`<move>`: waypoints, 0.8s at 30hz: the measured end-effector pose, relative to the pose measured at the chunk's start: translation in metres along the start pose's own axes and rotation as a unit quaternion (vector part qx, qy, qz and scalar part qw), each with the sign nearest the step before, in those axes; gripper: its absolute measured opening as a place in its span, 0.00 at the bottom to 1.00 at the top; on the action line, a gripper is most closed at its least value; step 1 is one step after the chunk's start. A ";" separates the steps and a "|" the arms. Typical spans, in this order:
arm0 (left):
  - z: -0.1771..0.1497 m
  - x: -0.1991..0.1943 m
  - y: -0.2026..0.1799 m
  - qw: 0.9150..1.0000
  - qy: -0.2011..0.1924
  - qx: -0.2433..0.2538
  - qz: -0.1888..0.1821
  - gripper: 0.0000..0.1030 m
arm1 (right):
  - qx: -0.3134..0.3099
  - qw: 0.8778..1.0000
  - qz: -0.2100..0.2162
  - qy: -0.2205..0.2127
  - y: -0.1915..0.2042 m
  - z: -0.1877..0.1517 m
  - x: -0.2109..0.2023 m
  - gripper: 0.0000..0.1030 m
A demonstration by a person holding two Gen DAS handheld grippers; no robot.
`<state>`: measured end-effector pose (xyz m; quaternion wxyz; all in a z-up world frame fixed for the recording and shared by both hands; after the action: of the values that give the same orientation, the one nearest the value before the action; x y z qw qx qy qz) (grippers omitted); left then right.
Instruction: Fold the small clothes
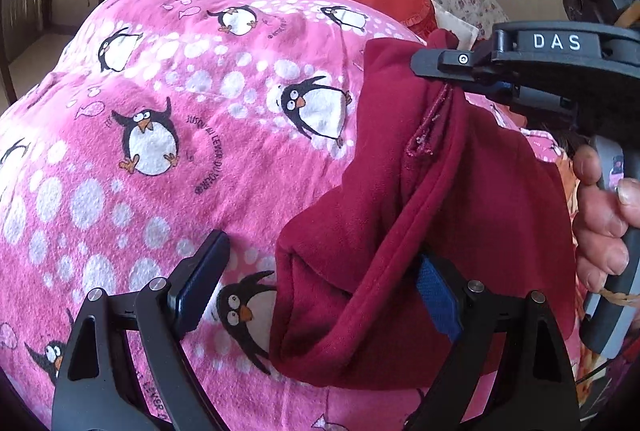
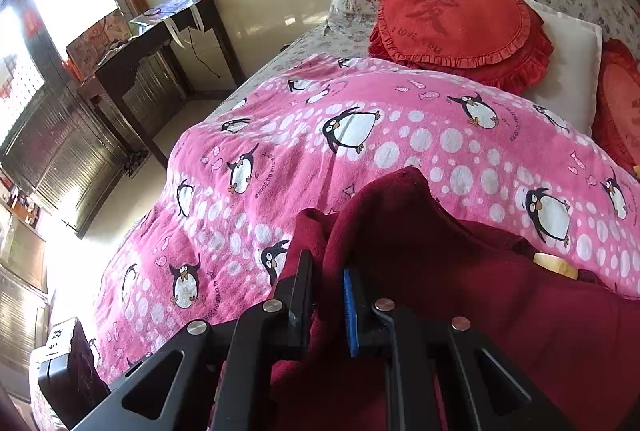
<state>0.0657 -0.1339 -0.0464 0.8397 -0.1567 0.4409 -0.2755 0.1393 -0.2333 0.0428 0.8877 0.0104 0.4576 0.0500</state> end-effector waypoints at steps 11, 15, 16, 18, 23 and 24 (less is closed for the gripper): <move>-0.007 0.000 -0.003 1.000 -0.004 0.005 0.006 0.86 | -0.032 0.999 -0.029 0.026 0.013 0.000 0.021 0.12; -0.009 -0.003 -0.003 1.000 -0.006 0.004 0.002 0.86 | -0.040 0.997 -0.055 0.040 0.014 0.000 0.027 0.53; -0.009 -0.003 -0.003 1.000 -0.007 0.003 0.001 0.86 | -0.035 0.996 -0.071 0.040 0.011 0.001 0.025 0.67; -0.011 -0.005 -0.002 1.000 -0.010 0.002 0.000 0.86 | -0.030 0.995 -0.092 0.026 0.007 0.003 0.019 0.72; -0.012 -0.006 -0.001 1.000 -0.014 0.005 0.006 0.86 | -0.043 0.993 -0.096 0.057 0.017 -0.008 0.033 0.72; -0.013 -0.006 -0.002 1.000 -0.014 0.006 0.007 0.86 | -0.044 0.992 -0.098 0.063 0.019 -0.010 0.039 0.74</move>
<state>0.0518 -0.1324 -0.0489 0.8487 -0.1529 0.4283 -0.2699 0.1519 -0.2106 0.0066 0.8573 -0.0765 0.5088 -0.0170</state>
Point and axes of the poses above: each gripper's, at about its wrist camera, not at the fingertips, and x roughly the way its jaws point, y to its left, z to its top, the point moved 9 cm from there along x, roughly the way its jaws point, and after that the axes turned 11 degrees about -z, right-handed, at the moved point
